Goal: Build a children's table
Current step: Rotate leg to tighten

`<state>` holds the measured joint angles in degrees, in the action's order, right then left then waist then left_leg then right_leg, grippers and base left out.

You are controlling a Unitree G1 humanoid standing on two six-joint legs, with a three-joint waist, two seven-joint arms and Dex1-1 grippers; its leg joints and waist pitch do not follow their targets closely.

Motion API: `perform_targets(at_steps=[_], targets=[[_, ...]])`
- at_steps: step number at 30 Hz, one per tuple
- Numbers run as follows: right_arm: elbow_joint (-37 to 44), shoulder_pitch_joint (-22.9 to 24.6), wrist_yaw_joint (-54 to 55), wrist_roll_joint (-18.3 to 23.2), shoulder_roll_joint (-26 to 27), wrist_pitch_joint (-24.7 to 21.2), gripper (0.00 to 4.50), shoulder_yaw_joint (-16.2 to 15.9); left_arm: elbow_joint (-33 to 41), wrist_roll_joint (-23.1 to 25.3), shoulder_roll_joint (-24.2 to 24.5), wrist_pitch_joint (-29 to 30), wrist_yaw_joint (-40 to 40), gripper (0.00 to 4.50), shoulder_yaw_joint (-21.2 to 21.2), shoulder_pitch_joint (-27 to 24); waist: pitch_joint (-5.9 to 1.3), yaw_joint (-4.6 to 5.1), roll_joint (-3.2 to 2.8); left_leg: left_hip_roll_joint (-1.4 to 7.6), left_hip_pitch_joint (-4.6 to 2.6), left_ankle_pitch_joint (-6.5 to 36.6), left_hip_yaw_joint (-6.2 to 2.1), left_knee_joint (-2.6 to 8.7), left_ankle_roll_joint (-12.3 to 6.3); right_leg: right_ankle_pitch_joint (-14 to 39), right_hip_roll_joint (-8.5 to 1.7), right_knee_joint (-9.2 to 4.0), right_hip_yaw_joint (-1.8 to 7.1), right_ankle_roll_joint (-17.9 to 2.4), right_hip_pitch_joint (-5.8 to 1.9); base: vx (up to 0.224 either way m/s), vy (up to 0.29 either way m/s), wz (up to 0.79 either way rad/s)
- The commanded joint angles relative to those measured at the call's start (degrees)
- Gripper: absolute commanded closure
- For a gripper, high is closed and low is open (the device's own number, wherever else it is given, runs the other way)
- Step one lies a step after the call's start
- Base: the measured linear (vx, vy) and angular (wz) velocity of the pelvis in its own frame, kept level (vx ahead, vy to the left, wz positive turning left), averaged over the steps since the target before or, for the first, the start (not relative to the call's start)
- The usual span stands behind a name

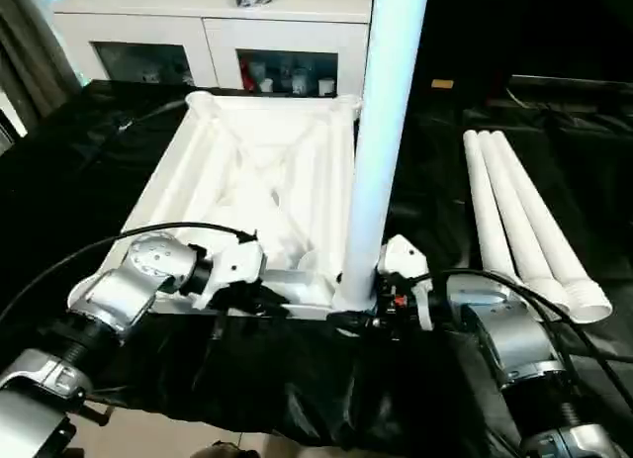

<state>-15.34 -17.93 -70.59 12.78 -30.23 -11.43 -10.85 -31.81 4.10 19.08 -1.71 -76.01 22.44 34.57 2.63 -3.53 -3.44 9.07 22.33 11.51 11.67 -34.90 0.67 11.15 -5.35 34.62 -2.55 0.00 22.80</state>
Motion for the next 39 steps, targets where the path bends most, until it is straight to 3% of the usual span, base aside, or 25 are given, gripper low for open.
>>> perform_targets(at_steps=[1,5,7,8,9,10,11,12,13,14,15,18,23,24,27,30,33,34,36,37,39], targets=[[2.04,0.31,-1.04,-0.05,0.91,-1.43,1.37,-2.43,-0.62,0.20,-0.79,-0.88,0.58,4.50,1.13,1.52,-3.62,0.04,1.09,4.48,-1.29,8.17,-1.82,4.24,-6.01,5.22,-3.66,-3.43,2.06,-16.73,-2.43,0.000,0.000,0.00],[2.27,1.31,1.40,-0.50,1.97,-1.99,1.71,-2.35,-0.80,-0.03,-2.08,-0.11,3.05,4.50,0.25,1.33,-3.47,0.02,1.25,4.49,-1.30,9.45,-1.81,4.35,-5.48,7.80,-3.77,-3.74,2.11,-16.25,-2.36,0.000,0.000,0.00],[0.48,1.59,9.11,-3.50,4.88,-1.24,1.76,-1.86,-1.25,0.86,-4.30,1.25,8.47,4.50,-0.73,1.36,-3.04,0.33,1.23,4.47,-1.40,12.41,-1.82,4.72,-3.60,12.93,-3.68,-4.28,2.31,-15.11,-1.96,0.000,0.000,0.00],[-0.42,1.39,11.85,-4.70,5.83,-0.70,1.77,-1.67,-1.56,1.19,-4.93,1.60,10.00,4.50,-0.97,1.48,-3.04,0.33,1.23,4.47,-1.40,12.41,-1.82,4.72,-3.60,12.93,-3.68,-4.28,2.31,-15.11,-1.96,0.000,0.000,0.00],[-0.93,1.22,13.01,-5.08,6.27,-0.47,1.78,-1.50,-1.63,1.44,-5.15,1.84,10.63,4.50,-0.95,1.52,-2.86,0.66,1.25,4.24,-1.56,14.51,-2.03,4.90,-2.14,16.81,-3.78,-4.75,2.25,-14.21,-1.91,0.000,0.000,0.00],[-4.67,-0.09,21.91,-7.36,9.75,0.47,1.79,0.08,-2.17,3.07,-7.20,3.71,15.51,4.50,-0.92,1.83,-2.82,0.95,1.41,4.23,-1.72,16.38,-2.19,5.08,-0.93,20.70,-3.90,-5.09,2.23,-13.04,-1.78,0.000,0.000,0.00],[-4.91,-0.19,22.49,-7.44,9.99,0.44,1.80,0.21,-2.19,3.12,-7.37,3.85,15.78,4.50,-0.93,1.84,-2.47,1.52,1.35,4.04,-1.83,18.80,-2.37,5.22,0.50,25.00,-3.83,-5.47,2.15,-11.82,-1.48,0.000,0.000,0.00],[-8.19,-1.75,30.68,-8.08,13.67,-0.64,1.80,2.32,-2.14,3.80,-10.00,6.01,19.85,4.50,-1.04,1.85,-2.56,1.78,1.55,4.01,-1.93,19.46,-2.52,5.22,1.02,26.43,-3.86,-5.58,2.10,-11.16,-1.53,0.000,0.000,0.00],[-9.18,-2.33,33.33,-8.05,14.95,-1.36,1.80,3.10,-2.03,3.92,-11.00,6.77,21.20,4.50,-1.11,1.79,-2.52,2.33,1.39,3.95,-2.01,20.88,-2.66,5.29,1.73,28.07,-3.84,-5.74,2.11,-10.58,-1.25,0.000,0.000,0.00],[-9.21,-2.34,33.42,-8.05,14.99,-1.39,1.80,3.12,-2.02,3.93,-11.03,6.79,21.24,4.50,-1.11,1.79,-2.54,2.60,1.44,3.95,-1.80,21.22,-2.91,5.46,1.75,28.71,-3.85,-5.91,2.01,-9.72,-1.51,0.000,0.000,0.00],[-12.38,-4.43,41.22,-7.68,18.86,-3.03,1.80,5.42,-1.50,5.16,-13.43,7.27,24.04,4.50,-0.04,1.52,-2.53,2.65,1.40,3.95,-1.82,21.30,-2.90,5.49,1.69,28.60,-3.82,-6.03,2.04,-9.46,-1.40,0.000,0.000,0.00],[-14.54,-6.07,45.86,-7.71,21.59,-3.44,1.81,6.65,-1.42,5.72,-15.59,8.17,26.38,4.50,0.32,1.55,-2.75,3.46,1.13,3.94,-1.74,21.60,-2.83,5.68,1.73,23.41,-3.51,-5.90,1.98,-10.34,-1.28,0.000,0.000,0.00],[-17.15,-8.81,48.23,-9.73,24.78,1.33,1.81,6.52,-1.47,6.33,-17.71,8.06,27.99,4.50,0.34,2.12,-2.90,3.46,1.05,3.86,-1.63,20.67,-2.61,5.59,0.82,20.27,-3.65,-5.89,2.10,-11.22,-1.46,0.000,0.000,0.00],[-17.02,-8.89,47.56,-9.49,24.67,1.67,1.25,6.61,-1.34,6.30,-17.44,7.77,27.64,4.50,0.36,2.12,-2.93,3.39,1.01,3.88,-1.57,20.22,-2.58,5.57,0.43,19.21,-3.67,-5.79,2.13,-11.52,-1.55,0.000,0.000,0.00],[-15.47,-8.51,43.81,-7.13,23.64,1.27,1.11,7.43,-0.66,6.09,-15.61,6.03,25.82,4.50,0.70,1.77,-2.98,3.25,1.12,3.89,-1.46,18.94,-2.42,5.46,-0.79,17.76,-3.71,-5.73,2.19,-11.99,-1.77,0.000,0.000,0.00],[-12.85,-7.29,37.59,-6.71,20.19,1.66,0.67,5.89,0.28,5.38,-13.16,4.81,22.89,4.50,0.75,1.00,-3.34,2.87,1.10,4.06,-1.35,15.11,-2.20,5.16,-2.43,12.50,-3.62,-5.14,2.22,-13.28,-1.99,0.000,0.000,0.00],[-9.74,-5.65,30.35,-5.55,16.99,1.79,0.67,4.30,1.29,4.46,-11.31,4.12,19.92,4.50,0.57,0.24,-3.61,2.53,1.15,4.14,-1.14,10.94,-2.08,4.80,-4.66,5.99,-3.58,-4.39,2.15,-14.82,-2.40,0.000,0.000,0.00],[-6.93,-4.15,24.02,-3.88,13.83,1.60,0.67,3.56,2.19,3.24,-9.51,3.94,16.43,4.50,0.23,-0.38,-3.86,2.22,1.13,4.13,-0.98,7.39,-2.04,4.35,-6.64,1.53,-3.69,-3.78,2.05,-15.99,-2.72,0.051,-0.006,0.00],[-5.91,-3.64,21.26,-3.09,12.29,1.40,0.67,3.44,2.51,2.55,-8.58,3.86,14.51,4.50,0.11,-0.60,-3.98,2.04,1.16,4.17,-1.03,6.28,-2.02,4.21,-7.29,0.10,-3.70,-3.55,2.04,-16.33,-2.78,0.000,0.000,0.00],[-5.11,-3.25,18.74,-2.44,11.06,1.08,0.67,3.49,2.64,2.11,-7.82,3.63,12.90,4.50,-0.01,-0.71,-4.01,1.51,1.04,4.28,-1.00,4.01,-1.90,3.99,-8.82,-3.41,-3.51,-3.05,1.93,-17.35,-2.71,0.000,0.000,0.00],[-3.12,-2.24,13.29,-1.13,8.46,0.46,0.67,3.09,2.63,1.33,-6.41,3.09,9.82,4.50,-0.13,-0.61,-4.12,0.92,1.02,4.41,-1.17,3.45,-1.75,3.74,-9.61,-4.57,-3.44,-2.75,1.80,-18.00,-2.65,0.000,0.000,0.00]])
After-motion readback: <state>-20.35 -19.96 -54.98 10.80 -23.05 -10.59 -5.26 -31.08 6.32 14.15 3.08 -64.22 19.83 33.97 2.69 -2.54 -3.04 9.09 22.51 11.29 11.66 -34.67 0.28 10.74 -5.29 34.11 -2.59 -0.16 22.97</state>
